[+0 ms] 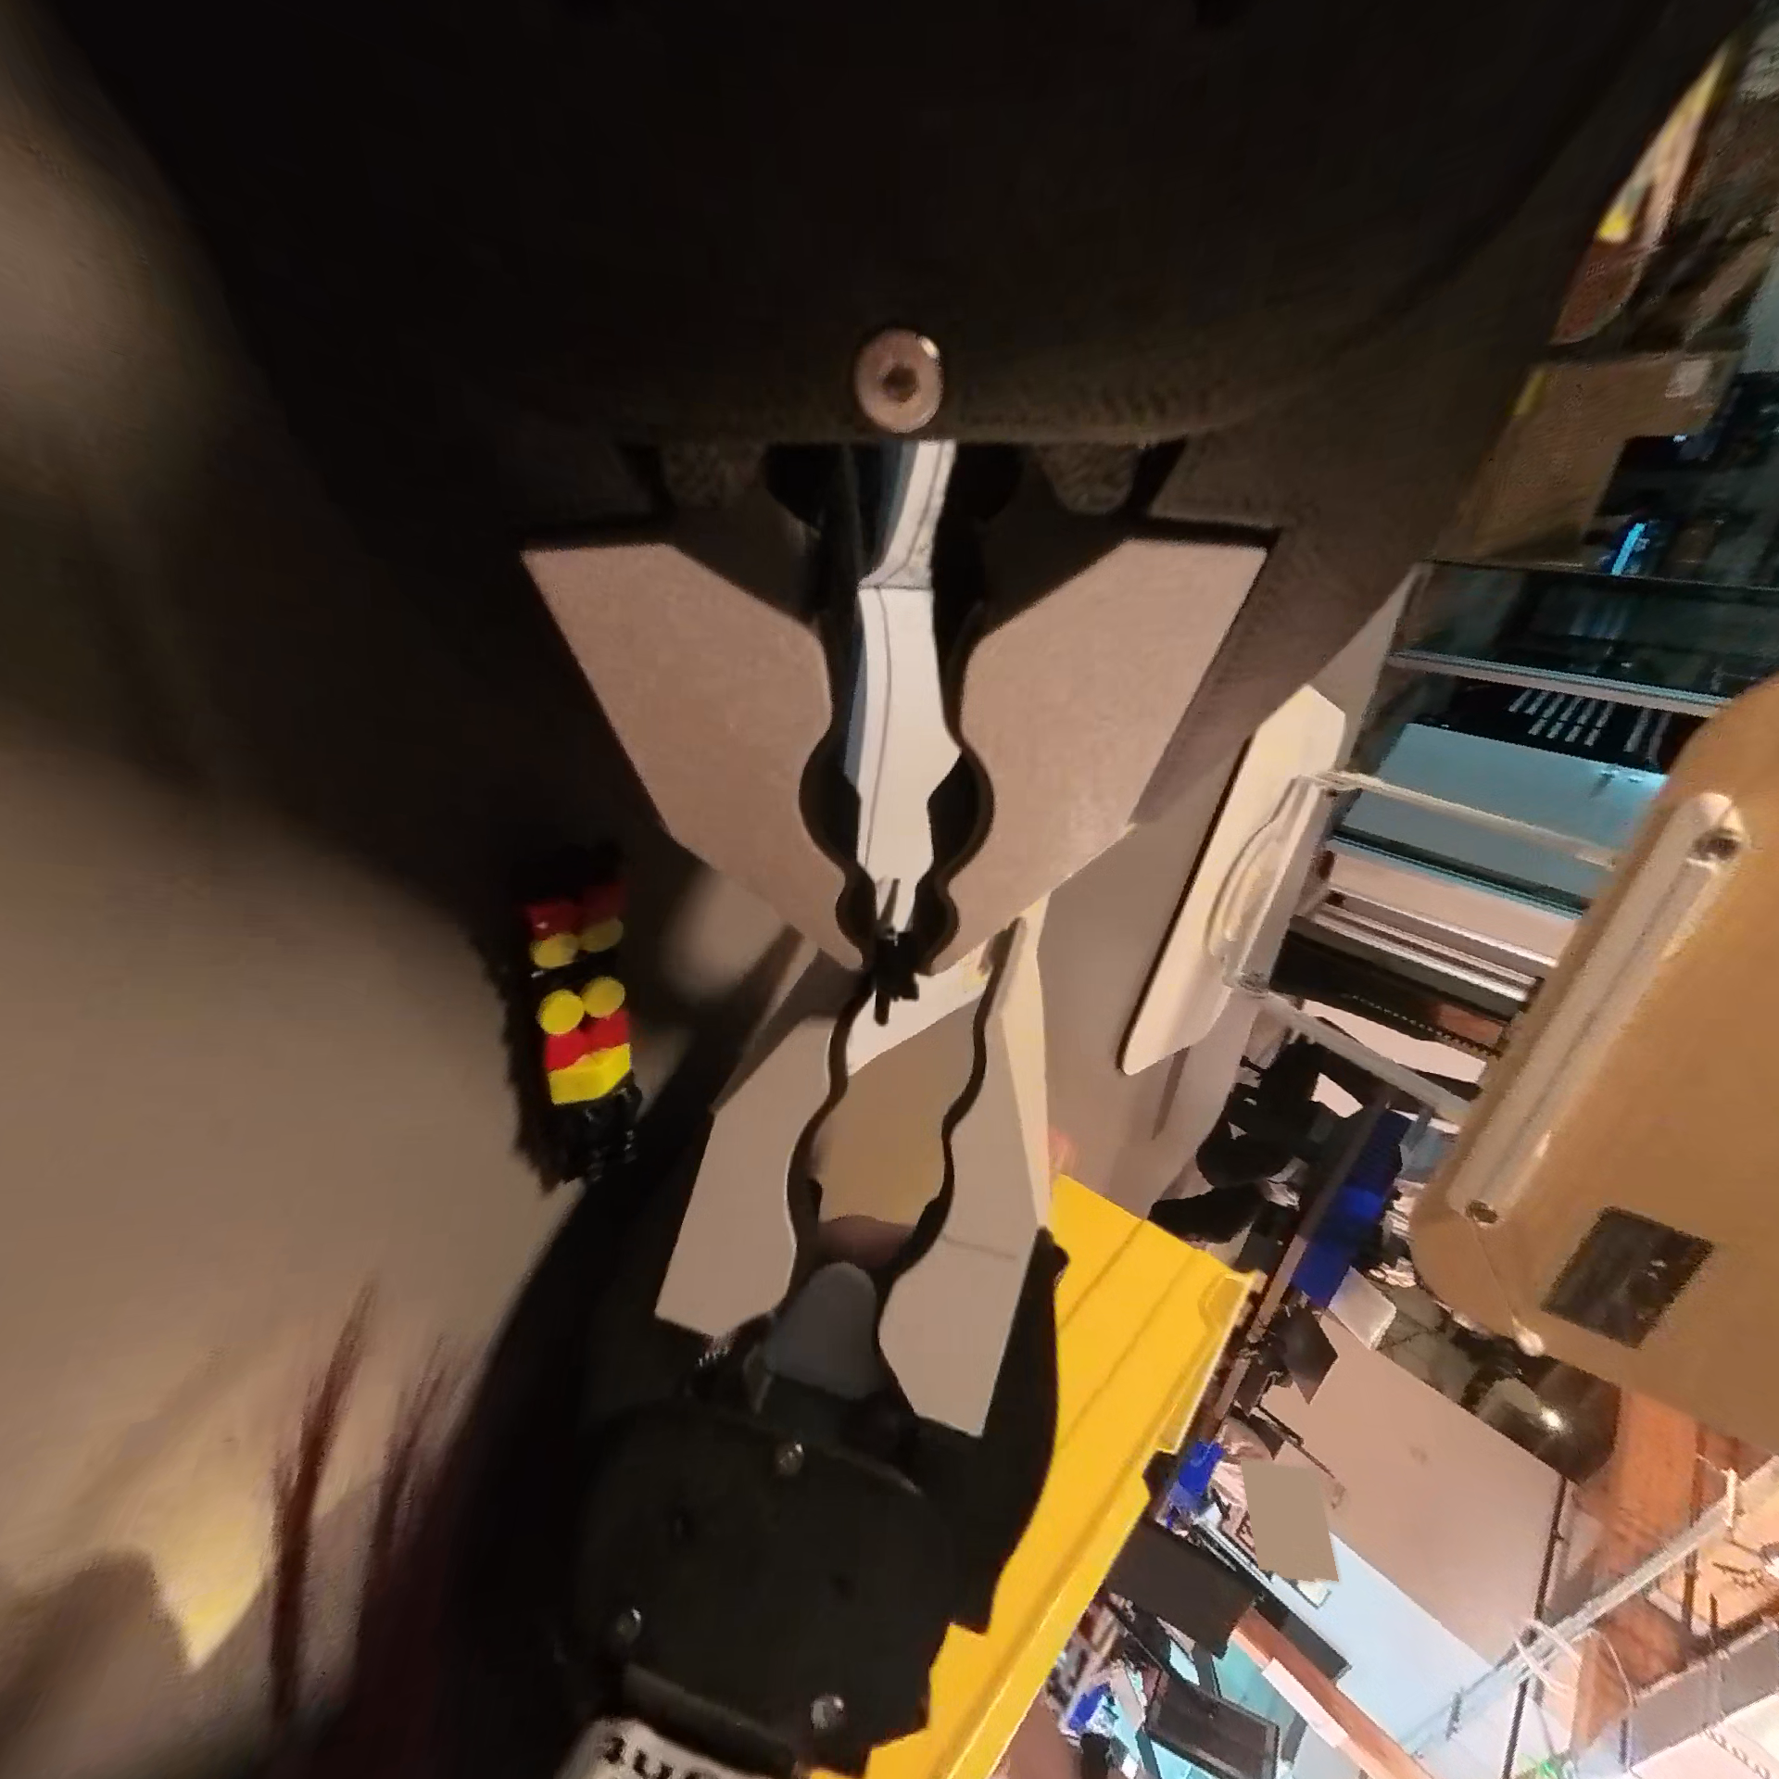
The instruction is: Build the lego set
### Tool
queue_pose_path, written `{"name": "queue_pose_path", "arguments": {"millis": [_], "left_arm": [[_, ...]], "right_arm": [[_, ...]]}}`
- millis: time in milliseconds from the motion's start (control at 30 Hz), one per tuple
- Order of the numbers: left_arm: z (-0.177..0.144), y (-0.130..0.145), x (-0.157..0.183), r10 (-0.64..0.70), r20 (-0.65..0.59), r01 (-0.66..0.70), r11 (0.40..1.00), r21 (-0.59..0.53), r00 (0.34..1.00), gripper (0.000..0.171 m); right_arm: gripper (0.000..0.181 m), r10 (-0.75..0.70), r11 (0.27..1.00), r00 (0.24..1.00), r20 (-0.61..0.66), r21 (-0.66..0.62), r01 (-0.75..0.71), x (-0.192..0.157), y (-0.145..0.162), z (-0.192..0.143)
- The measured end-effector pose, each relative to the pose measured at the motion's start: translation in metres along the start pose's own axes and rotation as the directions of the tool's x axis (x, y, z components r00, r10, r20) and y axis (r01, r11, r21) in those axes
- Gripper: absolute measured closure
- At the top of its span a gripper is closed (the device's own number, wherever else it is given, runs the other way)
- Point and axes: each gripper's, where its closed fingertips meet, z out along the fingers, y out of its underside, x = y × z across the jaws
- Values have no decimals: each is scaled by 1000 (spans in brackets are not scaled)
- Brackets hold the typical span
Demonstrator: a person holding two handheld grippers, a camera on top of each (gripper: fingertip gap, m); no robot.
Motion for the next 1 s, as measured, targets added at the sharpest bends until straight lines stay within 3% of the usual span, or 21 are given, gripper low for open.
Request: {"name": "queue_pose_path", "arguments": {"millis": [233,433,1000], "left_arm": [[1,-3,-2,-108,-17,108,994,5,994,166],[3,-8,5,-67,-25,67,998,3,997,166],[3,-6,8,-59,-18,59,998,-19,998,167]], "right_arm": [[171,-116,989,993,-36,-96,112,0,5,2],[180,-222,967,975,-33,-137,215,-4,5,2],[181,-489,841,870,-60,-295,453,2,6,-1]]}}
